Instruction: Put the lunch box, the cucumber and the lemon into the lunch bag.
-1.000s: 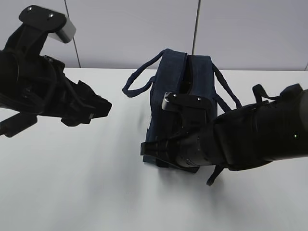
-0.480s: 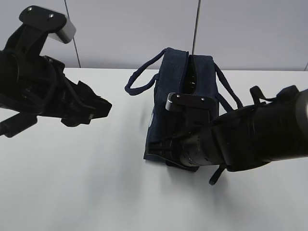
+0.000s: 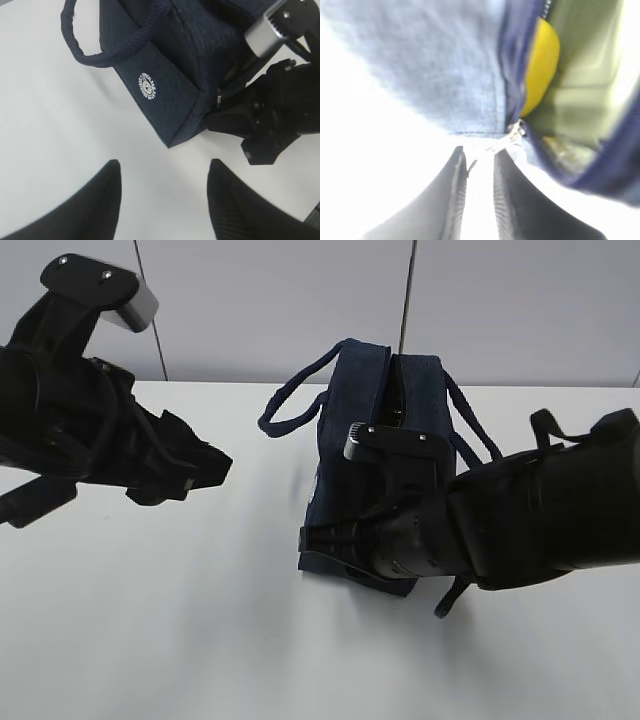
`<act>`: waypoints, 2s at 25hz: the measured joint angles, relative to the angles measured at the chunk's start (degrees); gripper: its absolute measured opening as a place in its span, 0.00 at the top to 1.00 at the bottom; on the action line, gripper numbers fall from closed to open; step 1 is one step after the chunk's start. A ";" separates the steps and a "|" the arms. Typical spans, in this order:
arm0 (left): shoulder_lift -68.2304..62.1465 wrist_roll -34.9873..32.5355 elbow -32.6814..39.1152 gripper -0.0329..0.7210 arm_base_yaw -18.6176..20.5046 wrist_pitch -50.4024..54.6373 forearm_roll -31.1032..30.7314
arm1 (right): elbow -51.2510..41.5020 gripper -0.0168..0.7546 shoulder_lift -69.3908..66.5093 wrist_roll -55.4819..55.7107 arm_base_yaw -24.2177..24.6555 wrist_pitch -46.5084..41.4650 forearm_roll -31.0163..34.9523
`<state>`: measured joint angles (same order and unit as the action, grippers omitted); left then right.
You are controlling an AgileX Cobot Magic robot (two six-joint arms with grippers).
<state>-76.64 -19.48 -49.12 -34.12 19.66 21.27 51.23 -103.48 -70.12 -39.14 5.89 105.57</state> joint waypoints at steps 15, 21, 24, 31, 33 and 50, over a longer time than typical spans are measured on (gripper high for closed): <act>0.00 0.00 0.00 0.46 0.00 0.39 0.00 | -3.96 0.82 4.33 -0.22 0.00 -1.67 0.00; 0.00 0.00 0.00 0.46 0.00 0.43 -0.03 | -3.96 0.98 4.79 -1.81 0.00 -2.14 0.00; 0.00 0.00 0.00 0.46 0.00 0.56 -0.03 | -3.96 0.98 4.92 -2.15 0.00 -3.57 0.00; 0.00 0.00 0.00 0.46 0.00 1.08 -0.03 | -3.96 0.98 4.92 -2.15 0.00 -7.20 0.00; 0.00 0.00 0.00 0.46 0.00 1.08 -0.03 | -3.96 0.98 4.92 -2.15 0.00 -8.38 0.00; 0.00 0.00 0.00 0.46 0.00 2.33 -0.13 | -3.96 0.43 3.64 -1.26 0.00 -3.93 0.00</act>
<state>-76.64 -19.48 -49.12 -34.12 21.99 21.13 47.27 -99.84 -71.38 -39.14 1.95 105.57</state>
